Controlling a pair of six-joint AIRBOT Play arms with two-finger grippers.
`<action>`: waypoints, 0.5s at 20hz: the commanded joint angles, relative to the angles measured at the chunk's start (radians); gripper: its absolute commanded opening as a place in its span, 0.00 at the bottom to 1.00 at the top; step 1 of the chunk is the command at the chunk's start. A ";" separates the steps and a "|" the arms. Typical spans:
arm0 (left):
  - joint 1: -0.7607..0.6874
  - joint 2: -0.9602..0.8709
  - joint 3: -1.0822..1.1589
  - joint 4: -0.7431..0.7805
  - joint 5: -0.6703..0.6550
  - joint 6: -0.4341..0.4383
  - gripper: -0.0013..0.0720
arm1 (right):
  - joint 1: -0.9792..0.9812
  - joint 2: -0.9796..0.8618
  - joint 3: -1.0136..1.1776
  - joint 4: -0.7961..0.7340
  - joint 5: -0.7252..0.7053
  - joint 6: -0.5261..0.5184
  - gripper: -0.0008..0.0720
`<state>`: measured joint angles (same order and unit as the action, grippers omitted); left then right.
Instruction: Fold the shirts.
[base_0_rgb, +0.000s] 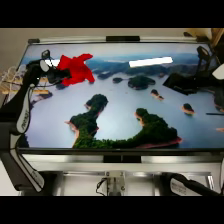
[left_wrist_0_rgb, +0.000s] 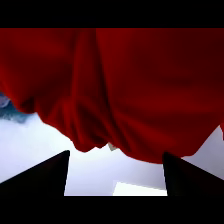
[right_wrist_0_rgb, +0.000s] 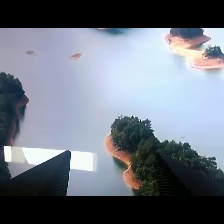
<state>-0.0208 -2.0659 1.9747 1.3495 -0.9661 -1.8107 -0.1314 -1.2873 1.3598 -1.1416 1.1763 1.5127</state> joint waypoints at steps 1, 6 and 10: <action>0.030 -0.146 0.094 -0.189 0.030 0.000 0.91 | 0.000 0.000 0.000 0.015 -0.006 -0.032 0.88; 0.004 -0.156 0.093 -0.235 0.111 0.022 0.06 | 0.000 0.000 0.000 0.009 -0.006 -0.032 0.88; 0.007 -0.030 0.094 -0.367 0.070 0.229 0.06 | 0.000 0.002 0.000 0.009 -0.039 -0.040 0.88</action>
<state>-0.0135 -2.1674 2.0636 1.0740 -0.8917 -1.7164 -0.1314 -1.2869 1.3598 -1.1328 1.1625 1.4803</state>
